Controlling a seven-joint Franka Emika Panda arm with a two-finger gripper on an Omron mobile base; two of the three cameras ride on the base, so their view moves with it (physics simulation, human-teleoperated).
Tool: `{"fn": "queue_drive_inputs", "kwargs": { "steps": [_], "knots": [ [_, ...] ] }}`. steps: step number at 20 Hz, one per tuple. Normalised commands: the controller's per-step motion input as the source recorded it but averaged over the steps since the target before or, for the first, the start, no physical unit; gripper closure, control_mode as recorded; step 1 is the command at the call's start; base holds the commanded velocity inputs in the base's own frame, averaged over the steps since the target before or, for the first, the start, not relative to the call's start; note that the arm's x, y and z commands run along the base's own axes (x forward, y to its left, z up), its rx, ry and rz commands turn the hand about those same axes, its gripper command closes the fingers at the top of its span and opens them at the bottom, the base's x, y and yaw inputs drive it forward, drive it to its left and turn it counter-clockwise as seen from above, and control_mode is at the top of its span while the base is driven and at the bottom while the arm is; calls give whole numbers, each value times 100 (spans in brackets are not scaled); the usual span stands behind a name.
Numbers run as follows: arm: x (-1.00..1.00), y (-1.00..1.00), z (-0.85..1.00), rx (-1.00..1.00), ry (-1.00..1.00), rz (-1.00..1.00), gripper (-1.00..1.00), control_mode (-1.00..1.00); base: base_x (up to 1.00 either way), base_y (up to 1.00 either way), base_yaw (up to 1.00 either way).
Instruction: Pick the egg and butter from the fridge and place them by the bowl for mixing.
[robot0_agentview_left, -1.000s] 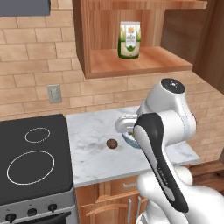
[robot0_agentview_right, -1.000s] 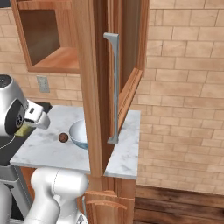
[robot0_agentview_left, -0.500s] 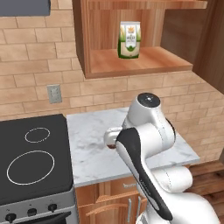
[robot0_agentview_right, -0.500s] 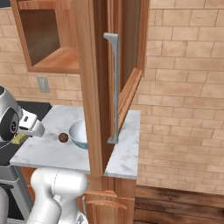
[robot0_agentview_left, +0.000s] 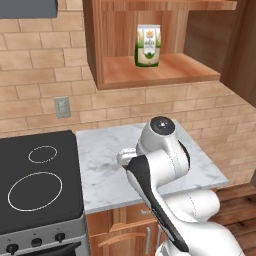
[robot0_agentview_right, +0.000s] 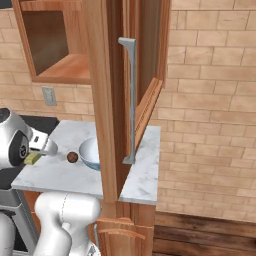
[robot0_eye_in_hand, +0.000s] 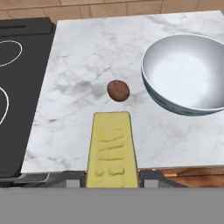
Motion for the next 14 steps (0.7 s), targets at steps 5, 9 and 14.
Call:
{"fn": "queue_drive_inputs", "kwargs": {
  "steps": [5, 9, 14],
  "knots": [
    [22, 0, -31, 0, 0, -1, 100, -100, 0, 0, 0],
    [0, 0, -29, 1, 0, -18, 100, -100, 0, 0, 0],
    [4, 0, -21, 4, 0, -26, 100, -100, 0, 0, 0]
  ]
}}
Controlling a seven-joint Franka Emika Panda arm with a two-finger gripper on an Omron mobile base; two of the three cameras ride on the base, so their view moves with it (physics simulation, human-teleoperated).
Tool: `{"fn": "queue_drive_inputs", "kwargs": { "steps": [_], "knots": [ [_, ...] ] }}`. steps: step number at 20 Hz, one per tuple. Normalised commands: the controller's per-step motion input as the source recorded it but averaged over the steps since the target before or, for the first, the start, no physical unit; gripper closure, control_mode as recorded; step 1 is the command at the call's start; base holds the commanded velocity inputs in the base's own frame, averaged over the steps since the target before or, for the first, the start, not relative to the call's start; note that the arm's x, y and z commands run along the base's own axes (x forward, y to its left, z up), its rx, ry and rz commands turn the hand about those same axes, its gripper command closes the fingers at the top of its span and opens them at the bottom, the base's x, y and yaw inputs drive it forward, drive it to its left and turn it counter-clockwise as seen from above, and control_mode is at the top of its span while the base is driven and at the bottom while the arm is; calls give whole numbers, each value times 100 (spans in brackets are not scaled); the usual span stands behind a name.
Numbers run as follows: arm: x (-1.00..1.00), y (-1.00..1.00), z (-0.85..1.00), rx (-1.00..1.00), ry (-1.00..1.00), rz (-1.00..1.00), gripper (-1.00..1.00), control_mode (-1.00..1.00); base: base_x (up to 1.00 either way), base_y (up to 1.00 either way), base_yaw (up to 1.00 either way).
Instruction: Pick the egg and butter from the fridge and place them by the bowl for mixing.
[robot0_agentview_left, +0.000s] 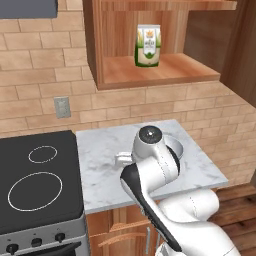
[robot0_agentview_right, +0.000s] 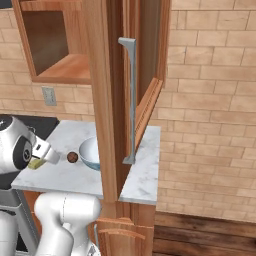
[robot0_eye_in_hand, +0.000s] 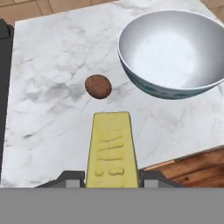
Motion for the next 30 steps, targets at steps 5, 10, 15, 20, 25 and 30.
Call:
{"fn": "queue_drive_inputs", "kwargs": {
  "steps": [5, 10, 15, 20, 25, 30],
  "knots": [
    [4, 0, -12, 12, 1, -19, 100, -100, 0, 0, 0],
    [13, -1, -12, 7, 16, 0, 100, -100, 0, 0, 0],
    [9, -2, -37, 2, 12, 0, 100, -100, 0, 0, 0],
    [11, 0, -33, 0, 8, -1, 100, -100, 0, 0, 0],
    [18, 0, -23, 0, 1, -3, 100, -100, 0, 0, 0],
    [25, 0, -13, 0, 0, -5, 100, -100, 0, 0, 0]
  ]
}}
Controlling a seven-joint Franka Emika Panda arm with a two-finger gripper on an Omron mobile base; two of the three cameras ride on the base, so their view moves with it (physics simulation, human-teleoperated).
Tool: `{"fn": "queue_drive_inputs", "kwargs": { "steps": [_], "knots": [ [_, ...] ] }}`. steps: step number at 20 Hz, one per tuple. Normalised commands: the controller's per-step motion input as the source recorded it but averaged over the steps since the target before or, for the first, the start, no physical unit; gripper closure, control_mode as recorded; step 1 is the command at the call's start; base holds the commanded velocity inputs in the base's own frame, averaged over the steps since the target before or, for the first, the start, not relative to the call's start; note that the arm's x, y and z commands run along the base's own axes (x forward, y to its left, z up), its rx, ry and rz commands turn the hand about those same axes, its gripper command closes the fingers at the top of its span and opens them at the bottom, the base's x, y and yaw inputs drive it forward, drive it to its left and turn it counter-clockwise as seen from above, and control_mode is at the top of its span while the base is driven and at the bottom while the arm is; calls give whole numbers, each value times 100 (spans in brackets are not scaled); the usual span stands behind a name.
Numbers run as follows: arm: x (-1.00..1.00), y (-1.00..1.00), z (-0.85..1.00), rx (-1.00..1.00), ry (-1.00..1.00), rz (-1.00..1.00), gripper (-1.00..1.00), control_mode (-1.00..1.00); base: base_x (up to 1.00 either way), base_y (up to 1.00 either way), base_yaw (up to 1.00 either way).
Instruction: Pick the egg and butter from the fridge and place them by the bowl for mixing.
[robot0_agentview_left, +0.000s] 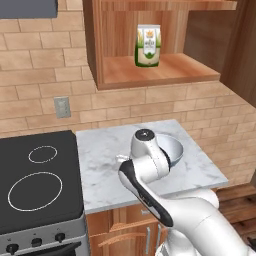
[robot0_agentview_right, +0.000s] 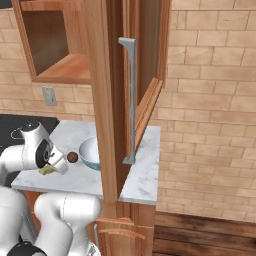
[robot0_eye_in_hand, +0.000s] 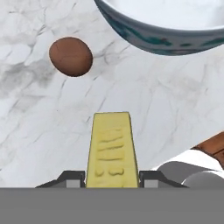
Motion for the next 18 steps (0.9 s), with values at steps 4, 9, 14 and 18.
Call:
{"fn": "queue_drive_inputs", "kwargs": {
  "steps": [4, 9, 14, 18],
  "knots": [
    [26, 0, -26, 0, 0, -5, 100, -100, 0, 0, 0],
    [24, 0, -37, 0, 1, -4, 100, -100, 0, 0, 0],
    [37, 0, -30, 0, 2, -4, 100, -100, 0, 0, 0],
    [37, 0, -23, 0, 1, -4, 100, -100, 0, 0, 0]
  ]
}}
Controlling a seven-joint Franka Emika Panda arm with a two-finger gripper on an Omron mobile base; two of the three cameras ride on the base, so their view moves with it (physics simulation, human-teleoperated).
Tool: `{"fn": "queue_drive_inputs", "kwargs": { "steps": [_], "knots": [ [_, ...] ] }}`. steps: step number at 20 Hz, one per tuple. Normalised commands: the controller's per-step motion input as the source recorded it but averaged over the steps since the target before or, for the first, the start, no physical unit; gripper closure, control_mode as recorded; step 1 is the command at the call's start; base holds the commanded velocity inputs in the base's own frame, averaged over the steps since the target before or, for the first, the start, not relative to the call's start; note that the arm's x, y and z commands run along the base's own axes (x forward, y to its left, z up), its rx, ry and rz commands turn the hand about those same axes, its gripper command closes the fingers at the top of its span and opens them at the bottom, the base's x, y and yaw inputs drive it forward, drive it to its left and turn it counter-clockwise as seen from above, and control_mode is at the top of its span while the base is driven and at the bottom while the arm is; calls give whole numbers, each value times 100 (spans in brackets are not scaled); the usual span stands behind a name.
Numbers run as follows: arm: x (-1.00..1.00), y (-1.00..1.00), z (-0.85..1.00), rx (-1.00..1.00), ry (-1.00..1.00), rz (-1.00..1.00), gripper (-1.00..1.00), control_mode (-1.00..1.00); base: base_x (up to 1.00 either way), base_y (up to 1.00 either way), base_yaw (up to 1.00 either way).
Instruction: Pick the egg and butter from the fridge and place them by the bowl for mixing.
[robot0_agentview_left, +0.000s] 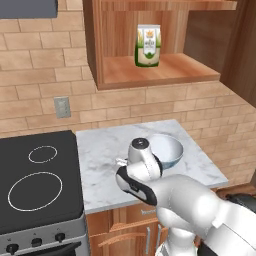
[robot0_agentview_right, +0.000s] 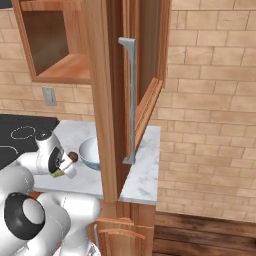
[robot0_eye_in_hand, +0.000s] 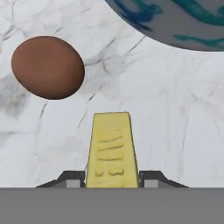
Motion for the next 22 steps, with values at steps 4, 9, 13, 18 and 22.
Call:
{"fn": "queue_drive_inputs", "kwargs": {
  "steps": [4, 9, 13, 18, 22],
  "knots": [
    [21, 0, -21, 0, 0, -3, 100, -100, 0, 0, 0],
    [5, 0, -17, 0, 0, 0, -100, -100, 0, 0, 0],
    [2, -4, -8, 0, 0, 0, -100, -100, 0, 0, 0],
    [10, -19, 0, 0, 0, 1, -100, -100, 0, 0, 0],
    [0, -14, 0, 1, 0, 2, -100, -100, 0, 0, 0]
  ]
}}
